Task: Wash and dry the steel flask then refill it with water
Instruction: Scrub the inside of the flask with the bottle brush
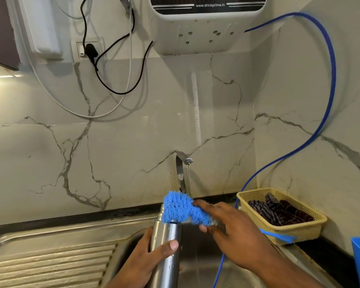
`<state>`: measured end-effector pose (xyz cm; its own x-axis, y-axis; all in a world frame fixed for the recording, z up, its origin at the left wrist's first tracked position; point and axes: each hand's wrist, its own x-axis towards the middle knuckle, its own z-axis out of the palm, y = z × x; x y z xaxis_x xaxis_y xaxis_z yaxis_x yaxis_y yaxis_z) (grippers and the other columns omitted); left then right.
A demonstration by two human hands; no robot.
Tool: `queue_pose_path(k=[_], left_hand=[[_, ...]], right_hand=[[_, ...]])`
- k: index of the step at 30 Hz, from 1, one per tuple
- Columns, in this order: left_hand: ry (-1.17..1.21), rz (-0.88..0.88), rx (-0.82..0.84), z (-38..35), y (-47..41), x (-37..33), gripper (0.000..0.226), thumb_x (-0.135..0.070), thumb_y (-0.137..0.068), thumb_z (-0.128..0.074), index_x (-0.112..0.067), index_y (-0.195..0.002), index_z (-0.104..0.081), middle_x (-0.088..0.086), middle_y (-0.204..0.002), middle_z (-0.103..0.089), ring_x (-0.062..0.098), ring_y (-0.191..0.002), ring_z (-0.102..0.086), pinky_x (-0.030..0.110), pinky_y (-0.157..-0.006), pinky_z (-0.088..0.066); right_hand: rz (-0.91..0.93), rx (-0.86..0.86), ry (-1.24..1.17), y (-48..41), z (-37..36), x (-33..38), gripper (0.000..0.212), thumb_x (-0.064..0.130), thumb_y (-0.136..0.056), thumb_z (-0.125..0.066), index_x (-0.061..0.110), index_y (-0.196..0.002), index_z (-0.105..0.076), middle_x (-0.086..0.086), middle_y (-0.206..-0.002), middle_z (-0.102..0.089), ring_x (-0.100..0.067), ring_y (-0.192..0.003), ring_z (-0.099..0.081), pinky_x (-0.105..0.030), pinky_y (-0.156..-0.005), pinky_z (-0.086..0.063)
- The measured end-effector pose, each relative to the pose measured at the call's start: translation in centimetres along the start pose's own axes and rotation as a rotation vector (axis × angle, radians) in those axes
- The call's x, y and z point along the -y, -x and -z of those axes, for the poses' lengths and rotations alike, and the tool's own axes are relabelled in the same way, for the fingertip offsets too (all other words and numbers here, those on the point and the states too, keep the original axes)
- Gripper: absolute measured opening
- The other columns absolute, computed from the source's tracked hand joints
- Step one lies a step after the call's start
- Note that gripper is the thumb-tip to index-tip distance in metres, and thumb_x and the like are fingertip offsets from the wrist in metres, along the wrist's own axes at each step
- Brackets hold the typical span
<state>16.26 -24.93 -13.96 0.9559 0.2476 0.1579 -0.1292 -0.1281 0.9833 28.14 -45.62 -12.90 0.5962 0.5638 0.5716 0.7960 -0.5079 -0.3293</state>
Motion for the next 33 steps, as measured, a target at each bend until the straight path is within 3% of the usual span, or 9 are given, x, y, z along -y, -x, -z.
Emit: queue_pose_path(k=[4, 7, 9, 11, 14, 17, 22, 28, 33], left_hand=[[0.015, 0.025, 0.01, 0.0, 0.1, -0.2, 0.076, -0.033, -0.07, -0.088, -0.025, -0.137, -0.05, 0.015, -0.101, -0.077, 0.039, -0.081, -0.076, 0.029, -0.061, -0.06], [-0.043, 0.013, 0.011, 0.1, 0.0, -0.1, 0.086, -0.052, -0.058, -0.084, -0.031, -0.135, -0.051, 0.009, -0.1, -0.079, 0.028, -0.085, -0.077, 0.028, -0.068, -0.06], [-0.091, 0.019, 0.001, 0.2, 0.1, -0.2, 0.095, -0.069, -0.045, -0.081, -0.034, -0.129, -0.058, 0.005, -0.102, -0.079, 0.023, -0.091, -0.076, 0.036, -0.085, -0.059], [-0.032, 0.054, -0.026, 0.3, 0.5, -0.2, 0.097, -0.067, -0.039, -0.086, -0.027, -0.125, -0.065, 0.012, -0.103, -0.078, 0.033, -0.095, -0.075, 0.054, -0.096, -0.055], [0.093, 0.078, -0.034, 0.5, 0.7, 0.2, 0.077, -0.041, -0.056, -0.086, -0.012, -0.125, -0.064, 0.025, -0.103, -0.075, 0.044, -0.09, -0.073, 0.053, -0.085, -0.06], [0.112, 0.105, -0.017, 0.2, 1.0, -0.1, 0.07, -0.035, -0.067, -0.082, -0.017, -0.128, -0.055, 0.022, -0.102, -0.076, 0.041, -0.084, -0.073, 0.042, -0.07, -0.062], [0.06, 0.089, -0.025, -0.1, 1.2, -0.7, 0.059, -0.021, -0.079, -0.086, -0.015, -0.127, -0.054, 0.018, -0.099, -0.077, 0.034, -0.078, -0.075, 0.034, -0.063, -0.061], [0.094, 0.086, -0.065, 0.6, 0.6, -0.2, 0.069, -0.052, -0.064, -0.087, -0.03, -0.124, -0.062, 0.012, -0.104, -0.077, 0.034, -0.097, -0.074, 0.053, -0.091, -0.059], [0.065, 0.098, -0.054, 0.5, 0.8, -0.6, 0.057, -0.059, -0.074, -0.073, -0.02, -0.116, -0.073, 0.011, -0.107, -0.077, 0.033, -0.098, -0.073, 0.051, -0.094, -0.057]], right_hand=[[-0.022, 0.034, 0.003, 0.1, 0.0, 0.1, 0.058, 0.054, -0.1, -0.053, 0.06, -0.15, -0.025, 0.023, -0.117, -0.05, -0.001, -0.106, -0.047, -0.025, -0.101, -0.041], [-0.028, 0.028, 0.001, 0.1, -0.1, -0.1, 0.058, 0.054, -0.099, -0.053, 0.061, -0.15, -0.025, 0.022, -0.117, -0.05, -0.001, -0.107, -0.048, -0.025, -0.101, -0.041], [-0.028, 0.024, 0.001, 0.1, -0.1, -0.3, 0.059, 0.054, -0.099, -0.053, 0.061, -0.15, -0.024, 0.024, -0.115, -0.05, -0.001, -0.105, -0.048, -0.027, -0.101, -0.042], [-0.018, 0.015, 0.004, 0.0, -0.1, -0.4, 0.059, 0.054, -0.099, -0.054, 0.061, -0.15, -0.024, 0.024, -0.111, -0.05, -0.001, -0.102, -0.049, -0.028, -0.098, -0.043], [-0.013, 0.005, 0.003, 0.0, -0.3, -0.5, 0.059, 0.052, -0.099, -0.055, 0.062, -0.15, -0.025, 0.022, -0.111, -0.053, 0.0, -0.099, -0.051, -0.028, -0.095, -0.045], [0.016, -0.002, -0.028, 0.0, -0.5, -0.4, 0.06, 0.052, -0.098, -0.057, 0.071, -0.143, -0.023, 0.02, -0.107, -0.056, -0.002, -0.098, -0.053, -0.029, -0.092, -0.048], [0.07, 0.002, -0.078, 0.1, -0.6, -0.2, 0.064, 0.05, -0.097, -0.06, 0.084, -0.13, -0.017, 0.02, -0.106, -0.058, -0.005, -0.096, -0.058, -0.03, -0.087, -0.05], [0.007, 0.007, -0.042, -0.1, -0.3, -1.3, 0.057, 0.051, -0.097, -0.059, 0.072, -0.141, -0.028, 0.026, -0.113, -0.055, 0.001, -0.102, -0.055, -0.023, -0.089, -0.049], [0.068, 0.022, -0.041, -0.1, -0.9, -0.7, 0.061, 0.051, -0.097, -0.06, 0.066, -0.146, -0.027, 0.024, -0.111, -0.056, -0.003, -0.1, -0.058, -0.028, -0.086, -0.051]])
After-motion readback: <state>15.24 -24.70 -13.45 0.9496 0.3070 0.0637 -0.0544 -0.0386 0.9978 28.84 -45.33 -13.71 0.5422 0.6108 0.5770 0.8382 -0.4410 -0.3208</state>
